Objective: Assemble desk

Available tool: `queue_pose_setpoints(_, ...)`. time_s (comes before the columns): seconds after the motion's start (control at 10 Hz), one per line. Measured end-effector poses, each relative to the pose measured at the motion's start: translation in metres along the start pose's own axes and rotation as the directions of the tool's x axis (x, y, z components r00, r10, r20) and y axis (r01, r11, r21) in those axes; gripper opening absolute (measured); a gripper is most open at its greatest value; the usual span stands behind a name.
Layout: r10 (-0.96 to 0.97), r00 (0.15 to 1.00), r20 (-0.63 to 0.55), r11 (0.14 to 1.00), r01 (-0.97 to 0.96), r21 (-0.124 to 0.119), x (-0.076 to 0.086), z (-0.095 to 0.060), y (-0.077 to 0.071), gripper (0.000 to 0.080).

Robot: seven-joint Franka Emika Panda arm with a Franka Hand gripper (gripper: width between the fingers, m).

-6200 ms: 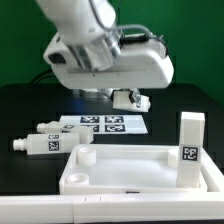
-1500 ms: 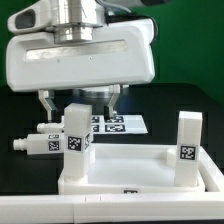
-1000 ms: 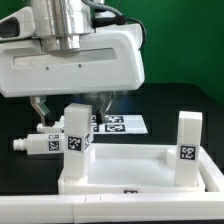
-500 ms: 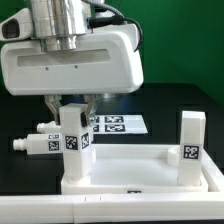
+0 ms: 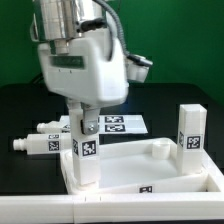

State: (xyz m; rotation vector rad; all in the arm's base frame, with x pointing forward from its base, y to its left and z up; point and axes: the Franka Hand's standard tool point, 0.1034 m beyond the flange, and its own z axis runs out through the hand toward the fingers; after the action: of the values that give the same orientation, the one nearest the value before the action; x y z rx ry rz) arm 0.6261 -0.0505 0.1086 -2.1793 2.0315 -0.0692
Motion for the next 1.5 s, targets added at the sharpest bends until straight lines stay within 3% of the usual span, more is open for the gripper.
queue_pose_setpoints(0.2, 0.031, 0.999, 0.008, 1.000, -0.031, 0.003, 0.0003, -0.0002, 0.0002, 0.0284)
queue_pose_setpoints(0.3, 0.005, 1.000, 0.008, 1.000, -0.005, 0.003, 0.0002, 0.0003, 0.0004, 0.0339)
queue_pose_setpoints(0.4, -0.018, 1.000, 0.007, 1.000, 0.018, 0.002, 0.0000, 0.0004, 0.0003, 0.0474)
queue_pose_setpoints(0.5, -0.229, 0.973, 0.003, 0.973, 0.229, 0.002, -0.0009, 0.0003, -0.0002, 0.0474)
queue_pose_setpoints(0.6, -0.439, 0.898, 0.006, 0.898, 0.439, 0.000, -0.0020, -0.0009, -0.0012, 0.0615)
queue_pose_setpoints(0.7, -0.575, 0.818, 0.028, 0.818, 0.575, -0.011, -0.0054, -0.0017, -0.0002, 0.0639)
queue_pose_setpoints(0.9, -0.653, 0.757, 0.025, 0.757, 0.653, -0.009, -0.0039, -0.0015, -0.0004, 0.0648)
queue_pose_setpoints(1.0, -0.759, 0.651, 0.023, 0.651, 0.759, -0.016, -0.0022, -0.0021, -0.0006, 0.0648)
queue_pose_setpoints(1.1, -0.893, 0.449, 0.020, 0.449, 0.893, -0.025, 0.0010, -0.0048, -0.0034, 0.0648)
queue_pose_setpoints(1.2, -0.965, 0.258, 0.036, 0.258, 0.966, -0.012, 0.0013, -0.0062, -0.0050, 0.0648)
queue_pose_setpoints(1.4, -0.957, 0.287, 0.048, 0.287, 0.958, -0.006, -0.0009, -0.0048, -0.0051, 0.0648)
queue_pose_setpoints(1.5, -0.955, 0.294, 0.048, 0.294, 0.956, -0.006, -0.0006, -0.0048, -0.0051, 0.0558)
